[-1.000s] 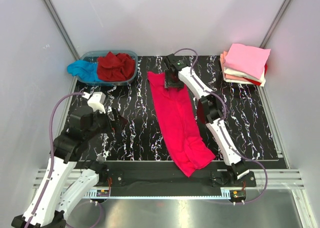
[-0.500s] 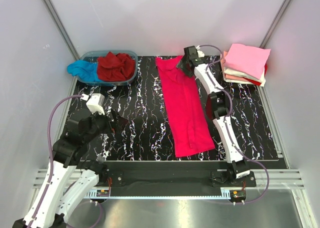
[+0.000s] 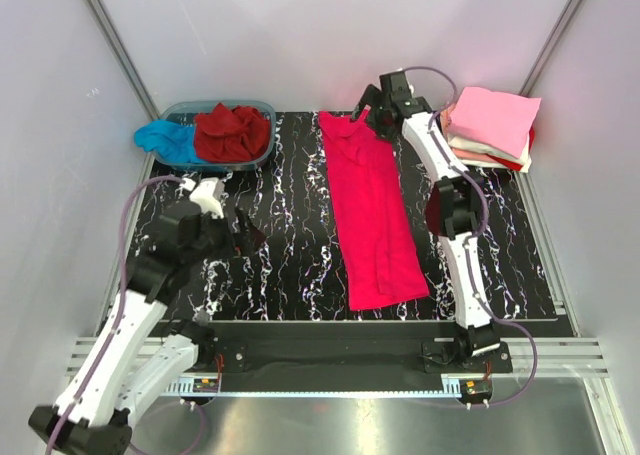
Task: Fold and stack the t-shirts
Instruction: Fold the tshirt
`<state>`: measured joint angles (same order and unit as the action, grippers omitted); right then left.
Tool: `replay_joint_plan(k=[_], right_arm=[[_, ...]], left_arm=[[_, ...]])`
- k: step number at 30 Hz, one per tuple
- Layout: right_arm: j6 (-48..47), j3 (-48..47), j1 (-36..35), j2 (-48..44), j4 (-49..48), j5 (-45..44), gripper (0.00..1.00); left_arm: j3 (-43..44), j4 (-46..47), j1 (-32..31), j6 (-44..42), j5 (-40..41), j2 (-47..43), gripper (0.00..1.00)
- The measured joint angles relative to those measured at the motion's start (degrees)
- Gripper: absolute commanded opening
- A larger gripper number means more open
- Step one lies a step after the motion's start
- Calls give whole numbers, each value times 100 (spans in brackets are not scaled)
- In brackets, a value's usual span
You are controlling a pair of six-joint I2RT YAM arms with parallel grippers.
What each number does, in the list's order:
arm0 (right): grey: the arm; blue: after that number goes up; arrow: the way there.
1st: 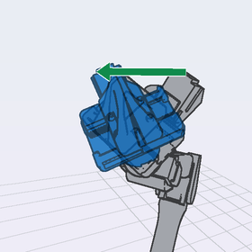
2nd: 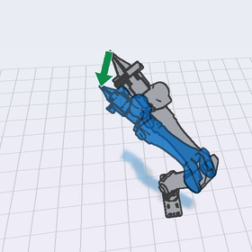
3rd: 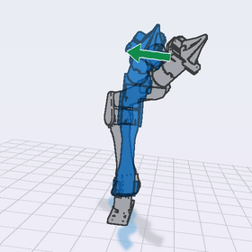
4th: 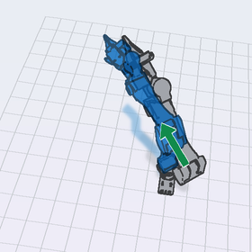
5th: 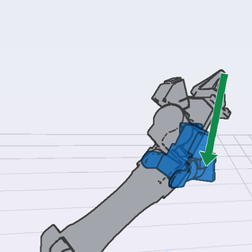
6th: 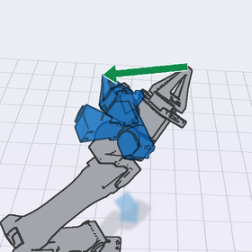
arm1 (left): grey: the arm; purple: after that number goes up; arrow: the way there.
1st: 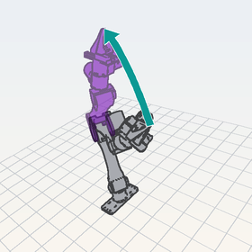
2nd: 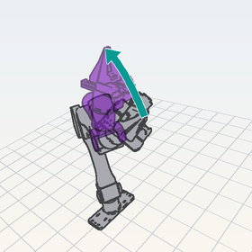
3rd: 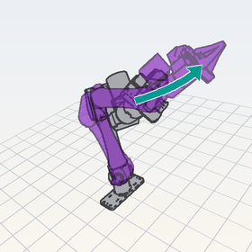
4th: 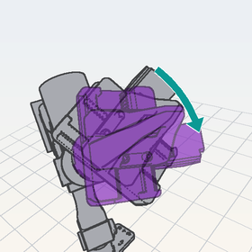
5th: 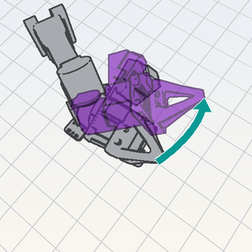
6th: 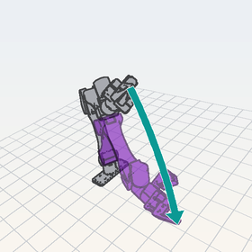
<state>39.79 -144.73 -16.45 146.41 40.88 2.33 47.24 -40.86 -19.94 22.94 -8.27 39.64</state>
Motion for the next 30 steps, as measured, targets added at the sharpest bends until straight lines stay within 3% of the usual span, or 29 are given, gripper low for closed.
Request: replay_joint_plan(k=[3,6,10,13,17,19,25,28,30], right_arm=[[-317,903,4,-1222,90,-59,100],[-476,2345,72,-2949,-72,-214,100],[-533,4415,267,-5246,-448,-330,100],[-531,5890,332,-6634,-616,-350,100],[-531,7163,304,-7381,-527,-313,100],[-529,7742,293,-7587,-435,-308,100],[-505,8771,293,-8341,-146,-267,100],[-507,8828,295,-8550,-118,-221,100],[-507,8846,295,-8577,-129,-184,100]], left_arm=[[-297,612,-116,317,-358,586,98],[-654,1259,-667,721,-490,1331,98],[-544,2114,-1471,1069,-616,2708,93],[-323,2704,-1720,1335,-680,3805,88],[26,3287,-1919,1646,-706,4854,84],[157,3480,-2017,1759,-719,5204,72],[496,3954,-2350,2092,-782,6070,59],[595,4096,-2404,2234,-752,6234,45],[599,4144,-2402,2337,-752,6317,25]])
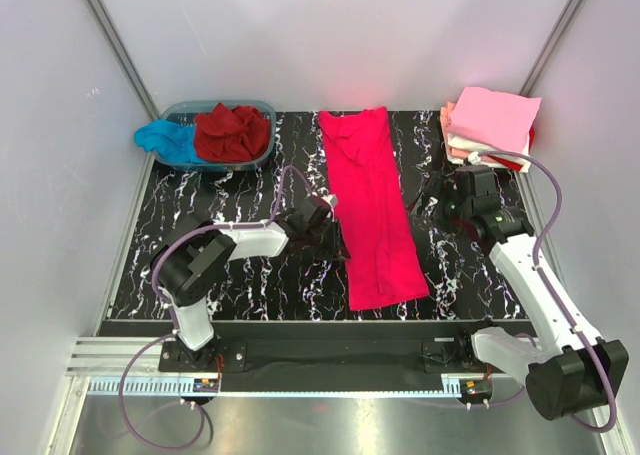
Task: Fold and stack the t-shirts
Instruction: Fold the tshirt
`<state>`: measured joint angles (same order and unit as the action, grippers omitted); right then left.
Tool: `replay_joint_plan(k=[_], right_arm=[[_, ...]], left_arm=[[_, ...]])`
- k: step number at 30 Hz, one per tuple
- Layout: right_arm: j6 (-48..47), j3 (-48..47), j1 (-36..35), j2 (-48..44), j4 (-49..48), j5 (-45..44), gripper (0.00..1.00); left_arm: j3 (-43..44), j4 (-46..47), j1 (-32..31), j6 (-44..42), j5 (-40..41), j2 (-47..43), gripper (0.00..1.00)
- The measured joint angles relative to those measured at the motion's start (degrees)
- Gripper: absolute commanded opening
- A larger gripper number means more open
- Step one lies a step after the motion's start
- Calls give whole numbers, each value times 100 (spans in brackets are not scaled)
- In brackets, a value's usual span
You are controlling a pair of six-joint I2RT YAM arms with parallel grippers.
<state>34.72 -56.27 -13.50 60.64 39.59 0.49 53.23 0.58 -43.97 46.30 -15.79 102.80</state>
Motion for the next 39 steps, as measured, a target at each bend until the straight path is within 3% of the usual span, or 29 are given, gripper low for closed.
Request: replay_joint_plan(k=[2,4,11,14,15,16,17,19,21,27,33,39], right_arm=[[-2,72,0,0,-24,33,100],[0,155,0,2,-28,68,100],[35,450,0,-15,22,216,100],[140,726,0,-55,74,352,100],[186,876,-4,-83,74,411,98],[251,1056,-17,-118,85,516,98],[330,1241,-59,-153,96,588,98],[490,1587,-245,-243,101,688,96],[719,1910,-623,-365,114,774,95],[1300,2389,-1690,-479,-26,822,86],[1497,2708,-1727,146,-424,828,66],[1471,2586,-1731,824,-643,986,53]], left_arm=[[4,2,7,9,28,55,8],[9,-46,15,28,55,94,2],[-149,-535,184,-109,407,-293,3],[-289,-876,356,-219,597,-612,11],[-313,-992,413,-262,686,-699,19],[-313,-1099,444,-319,769,-761,51],[-315,-1174,455,-367,820,-798,64],[-326,-1263,450,-378,870,-848,84],[-361,-1281,444,-400,903,-1003,91],[-833,-1947,428,-446,1172,-1910,94],[-1427,-2155,415,-334,1204,-3136,89],[-2269,-1991,188,57,979,-3442,84]])
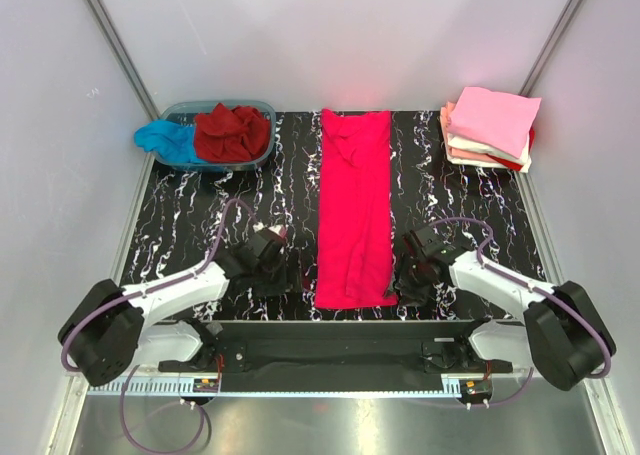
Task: Fold and stack the t-shirts
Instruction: Fold the tshirt
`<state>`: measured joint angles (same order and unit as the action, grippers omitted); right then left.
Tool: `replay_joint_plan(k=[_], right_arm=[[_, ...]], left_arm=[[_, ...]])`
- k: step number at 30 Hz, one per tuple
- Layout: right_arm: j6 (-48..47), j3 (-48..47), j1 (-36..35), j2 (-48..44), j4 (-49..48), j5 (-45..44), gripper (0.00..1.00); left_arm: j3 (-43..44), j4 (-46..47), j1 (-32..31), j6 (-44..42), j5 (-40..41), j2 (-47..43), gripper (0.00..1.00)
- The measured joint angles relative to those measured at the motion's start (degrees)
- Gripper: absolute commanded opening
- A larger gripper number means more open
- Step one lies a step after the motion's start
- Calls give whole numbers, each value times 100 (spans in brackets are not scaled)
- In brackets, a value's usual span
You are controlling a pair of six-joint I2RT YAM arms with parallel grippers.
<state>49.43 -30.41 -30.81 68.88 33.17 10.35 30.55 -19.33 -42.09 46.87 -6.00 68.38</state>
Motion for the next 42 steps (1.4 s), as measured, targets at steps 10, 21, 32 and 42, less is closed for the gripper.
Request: replay_joint_plan(k=[10,21,32,42], right_arm=[[-122,-87,-63,308,-177,26,8],[-122,-94,-125,323,-205,7,0],[-107,-70,-153,61,-166,-70,0],[107,-52,-195,-1419,761,-74,0]], left_arm=[[-428,970,-492,640,-142,-7,77],[-479,1515,-1222,1174,-92,345,55],[-273,1462,-1436,1165,221,763,0],[188,192,-2190,1405,817,258,0]])
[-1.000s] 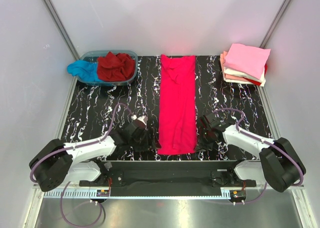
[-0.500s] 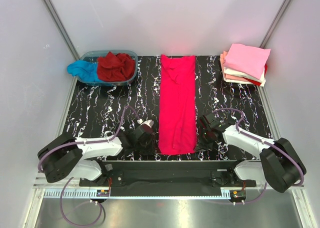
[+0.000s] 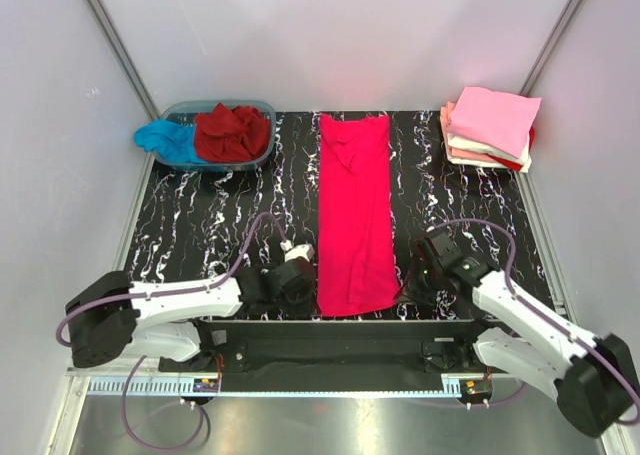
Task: Fold and stack the t-shirts
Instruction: Fold the tshirt
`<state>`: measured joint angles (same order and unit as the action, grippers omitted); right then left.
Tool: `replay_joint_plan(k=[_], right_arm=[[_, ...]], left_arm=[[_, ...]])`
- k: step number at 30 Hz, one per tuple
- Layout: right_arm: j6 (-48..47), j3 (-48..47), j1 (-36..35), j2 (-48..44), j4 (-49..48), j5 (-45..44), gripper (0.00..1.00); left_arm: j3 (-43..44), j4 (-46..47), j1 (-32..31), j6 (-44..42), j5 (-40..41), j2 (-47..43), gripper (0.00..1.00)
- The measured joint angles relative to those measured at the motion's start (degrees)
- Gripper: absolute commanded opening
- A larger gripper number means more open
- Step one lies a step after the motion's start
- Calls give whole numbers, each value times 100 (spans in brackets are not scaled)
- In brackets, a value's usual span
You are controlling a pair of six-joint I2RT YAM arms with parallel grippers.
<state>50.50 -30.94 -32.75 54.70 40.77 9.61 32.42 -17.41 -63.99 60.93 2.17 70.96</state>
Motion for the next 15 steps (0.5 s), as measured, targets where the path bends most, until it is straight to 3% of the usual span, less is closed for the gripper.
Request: replay_joint_plan(k=[4,9,15], right_arm=[[114,-140,0,-573,522,15,0],[142,-699,-4,-634,984,-50,0],[-107,-1967,-15,37,1257,-614,0]], left_arm=[[470,-728,-66,63,179,-391,0],[1532,-1517,-17,-76,457,-511,2],[2498,-1932,750,-660,518,-356,2]])
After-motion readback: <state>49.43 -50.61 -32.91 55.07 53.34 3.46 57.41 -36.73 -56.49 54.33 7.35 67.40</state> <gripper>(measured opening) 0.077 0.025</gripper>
